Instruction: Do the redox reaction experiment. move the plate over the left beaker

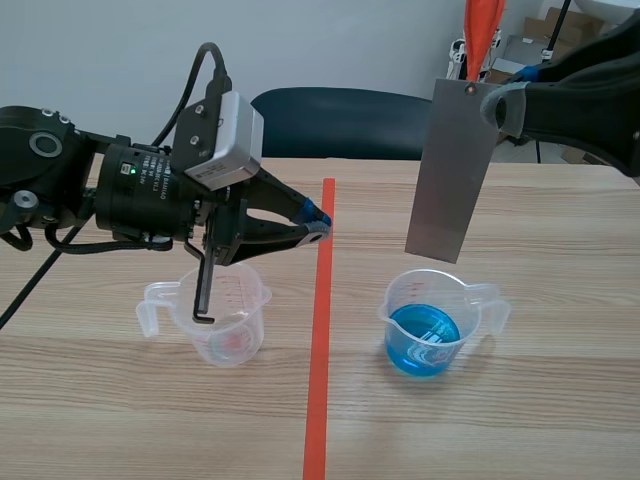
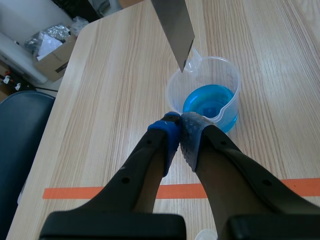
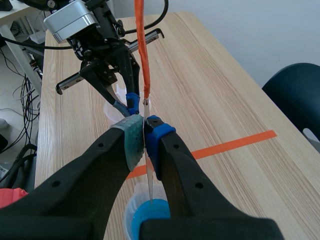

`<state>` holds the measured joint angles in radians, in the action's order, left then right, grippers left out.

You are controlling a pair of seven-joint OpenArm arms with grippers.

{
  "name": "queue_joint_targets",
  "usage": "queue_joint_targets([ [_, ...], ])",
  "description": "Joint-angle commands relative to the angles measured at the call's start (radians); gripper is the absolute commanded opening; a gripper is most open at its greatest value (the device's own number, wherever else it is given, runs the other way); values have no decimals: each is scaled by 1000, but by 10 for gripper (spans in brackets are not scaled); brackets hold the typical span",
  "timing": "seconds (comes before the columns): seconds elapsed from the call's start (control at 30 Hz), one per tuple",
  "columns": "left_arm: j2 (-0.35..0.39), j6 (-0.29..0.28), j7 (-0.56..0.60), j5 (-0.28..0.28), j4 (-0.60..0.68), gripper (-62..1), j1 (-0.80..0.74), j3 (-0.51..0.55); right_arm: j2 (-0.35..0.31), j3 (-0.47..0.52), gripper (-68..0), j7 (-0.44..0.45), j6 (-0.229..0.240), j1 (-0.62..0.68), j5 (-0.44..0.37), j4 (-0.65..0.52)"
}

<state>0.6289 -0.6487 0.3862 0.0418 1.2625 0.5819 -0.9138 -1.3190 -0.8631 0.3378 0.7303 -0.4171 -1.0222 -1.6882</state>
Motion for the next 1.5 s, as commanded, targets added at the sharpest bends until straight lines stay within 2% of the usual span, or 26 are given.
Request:
queue_joint_targets([
  [0.0,-5,2,13,14,12,-579,14,4,-5,12,-669,16,3,-12,-19,-8],
  [1.0,7,10,37,22,12,-580,4,5,1,12,-669,14,4,-12,-18,-8],
  [1.13,47,10,74,24,13,-580,-25,7,1,12,-669,14,3,-12,-18,-8],
  [1.2,79,32,95,26,13,-580,-47,11,1,12,-669,15,3,-13,-18,-8],
  [1.3,132,36,154,31,14,-580,-93,43,11,19,-669,5,3,-16,-18,-8],
  [1.47,231,35,237,114,14,-580,-203,146,63,59,-669,-84,0,-15,-19,-8],
])
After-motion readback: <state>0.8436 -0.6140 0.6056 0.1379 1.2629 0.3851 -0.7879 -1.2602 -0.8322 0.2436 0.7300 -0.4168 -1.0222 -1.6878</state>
